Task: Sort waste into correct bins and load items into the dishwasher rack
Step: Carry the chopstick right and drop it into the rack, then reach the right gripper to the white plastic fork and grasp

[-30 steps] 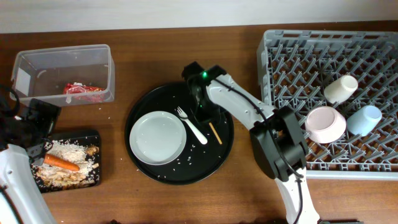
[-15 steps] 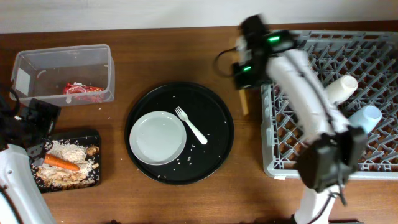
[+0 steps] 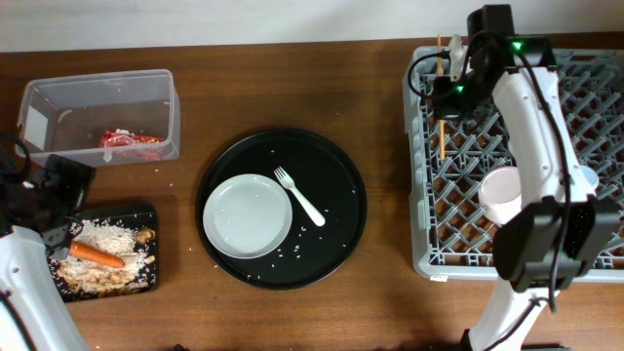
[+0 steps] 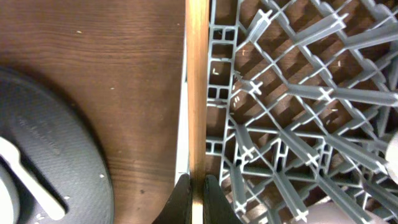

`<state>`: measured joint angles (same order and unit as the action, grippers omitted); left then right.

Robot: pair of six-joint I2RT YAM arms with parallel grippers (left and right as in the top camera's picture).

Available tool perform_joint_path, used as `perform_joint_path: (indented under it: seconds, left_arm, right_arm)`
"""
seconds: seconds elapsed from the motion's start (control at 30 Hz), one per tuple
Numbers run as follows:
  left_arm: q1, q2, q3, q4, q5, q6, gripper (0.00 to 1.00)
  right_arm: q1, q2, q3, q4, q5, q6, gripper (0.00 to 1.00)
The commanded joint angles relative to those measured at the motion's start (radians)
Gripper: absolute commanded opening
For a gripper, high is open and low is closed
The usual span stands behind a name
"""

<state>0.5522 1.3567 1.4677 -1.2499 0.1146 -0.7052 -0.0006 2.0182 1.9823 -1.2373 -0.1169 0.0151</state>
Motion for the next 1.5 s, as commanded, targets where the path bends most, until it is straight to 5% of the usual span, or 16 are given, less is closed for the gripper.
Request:
perform_joint_path:
  seconds: [0.0, 0.1, 0.2, 0.33, 0.67, 0.77, 0.83, 1.1, 1.47]
  left_arm:
    - [0.005, -0.003, 0.0, -0.002, -0.007, -0.013, 0.99]
    - [0.005, -0.003, 0.0, -0.002, -0.007, -0.013, 0.99]
    - [0.005, -0.003, 0.0, -0.001, -0.007, -0.013, 0.99]
    - [0.005, -0.003, 0.0, -0.001, -0.007, -0.013, 0.99]
    - [0.005, -0.003, 0.0, -0.002, -0.007, -0.013, 0.99]
    - [0.005, -0.003, 0.0, -0.001, -0.007, -0.013, 0.99]
    - [0.005, -0.003, 0.0, -0.002, -0.007, -0.013, 0.99]
    - [0.005, -0.003, 0.0, -0.002, -0.007, -0.013, 0.99]
    - [0.005, -0.003, 0.0, -0.002, -0.007, -0.013, 0.99]
  right_arm:
    - [0.0, 0.061, 0.015, 0.014, 0.024, -0.015, 0.04]
    - [0.0, 0.082, 0.015, 0.02, 0.023, -0.015, 0.14]
    - [0.0, 0.086, 0.015, 0.018, 0.024, -0.015, 0.39]
    - [0.0, 0.085, 0.015, -0.005, 0.039, -0.015, 0.5]
    - [0.077, -0.068, 0.015, -0.091, -0.127, -0.008, 0.55]
    - [0.169, -0.101, 0.015, -0.091, -0.195, -0.008, 0.88]
    - [0.254, -0.095, 0.015, -0.091, -0.187, -0.007, 0.99]
    - [0.514, 0.039, 0.014, -0.082, -0.063, -0.007, 0.99]
    - [0.631, 0.239, 0.014, -0.023, 0.126, 0.076, 0.92]
